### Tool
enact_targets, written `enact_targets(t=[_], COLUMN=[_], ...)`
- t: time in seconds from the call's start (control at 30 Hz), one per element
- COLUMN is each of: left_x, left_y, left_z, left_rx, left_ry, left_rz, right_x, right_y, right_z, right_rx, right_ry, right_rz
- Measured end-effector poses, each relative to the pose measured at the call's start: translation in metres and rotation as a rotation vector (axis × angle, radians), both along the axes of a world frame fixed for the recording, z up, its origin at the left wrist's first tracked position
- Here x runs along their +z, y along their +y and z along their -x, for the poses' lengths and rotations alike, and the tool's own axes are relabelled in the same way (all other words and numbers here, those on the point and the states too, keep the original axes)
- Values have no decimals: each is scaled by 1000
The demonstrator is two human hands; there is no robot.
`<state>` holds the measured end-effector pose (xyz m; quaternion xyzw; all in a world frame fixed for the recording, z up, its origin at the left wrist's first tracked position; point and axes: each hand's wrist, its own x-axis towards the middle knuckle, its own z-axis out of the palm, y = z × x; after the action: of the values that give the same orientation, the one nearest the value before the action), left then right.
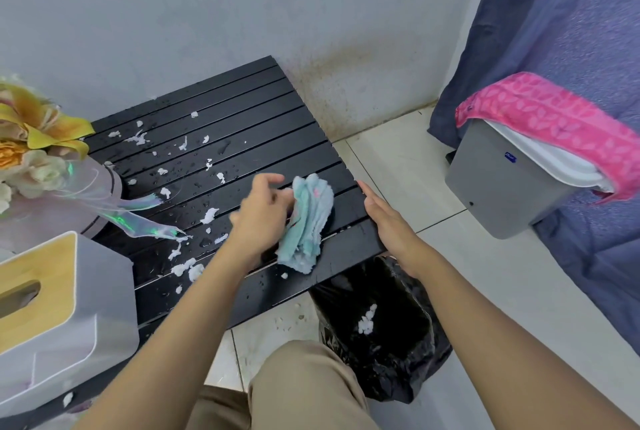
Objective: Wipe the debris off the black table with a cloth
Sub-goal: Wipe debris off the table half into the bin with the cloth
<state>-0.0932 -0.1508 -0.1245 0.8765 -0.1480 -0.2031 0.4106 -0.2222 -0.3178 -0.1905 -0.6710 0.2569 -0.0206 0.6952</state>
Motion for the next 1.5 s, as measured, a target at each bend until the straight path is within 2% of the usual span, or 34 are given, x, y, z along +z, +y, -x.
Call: enact_targets(t=[0.07,0.13,0.2,0.23,0.3,0.33,0.37,0.47,0.53,0.67,0.77,0.83,0.87,0.9,0.97,1.03,1.1,1.17,1.27,1.33,1.37,1.43,1.5], left_x=[-1,1,0,-7,-29,-41,-47,-57,-54,-51,-38,-23,-20,-23,-38,-54,-59,-55,-42,-31,-30,-34,-44], left_y=[1,1,-3,-4,-2,0,1,-17,-41,-53,-25,-4,7,17,32,28,12,-1,1,4,4,0,-10], left_z=[-18,-23,-8,4,29,34,31,-8,-32,-3,24,16,8,-2,-5,17,55,94,108,83,64,33,26], left_rx=[161,246,98,-53,-340,-390,-376,-225,-197,-478,-675,-614,-499,-348,-113,-121,-164,-279,-447,-324,-222,-92,-100], left_ry=[-255,-375,-394,-408,-513,-581,-613,-603,-593,-607,-408,-254,-248,-306,-447,-612,-663,-638,-415,-363,-355,-354,-455], left_rz=[-128,-39,36,-31,-339,-440,-460,-415,-383,-157,53,154,179,149,-89,-269,-285,-167,79,162,143,27,-145], right_x=[-1,-3,-4,-5,-6,-6,-6,-6,-7,-8,-8,-6,-5,-5,-5,-6,-5,-5,-4,-5,-6,-8,-9], right_y=[0,0,-1,-1,-1,-1,-1,0,0,0,-1,0,0,0,0,0,0,-1,-2,-2,-2,-3,-3], right_z=[0,0,-1,-1,-1,-1,0,-1,-1,-2,-2,-1,-1,-1,-1,-2,-2,-2,-1,-2,-2,-1,-2], right_rx=[6,2,-5,-8,-9,-10,-12,-25,-27,-31,-25,-26,-23,-19,-15,-13,-14,-10,2,1,1,9,18], right_ry=[2,-2,1,5,4,0,-3,-1,-5,-20,-13,-9,-9,-8,-10,-10,-8,-14,-20,-25,-17,-6,-7], right_rz=[0,1,-1,-2,0,0,1,3,8,12,10,5,3,-2,-7,1,-8,-9,-12,-6,-6,-14,-29])
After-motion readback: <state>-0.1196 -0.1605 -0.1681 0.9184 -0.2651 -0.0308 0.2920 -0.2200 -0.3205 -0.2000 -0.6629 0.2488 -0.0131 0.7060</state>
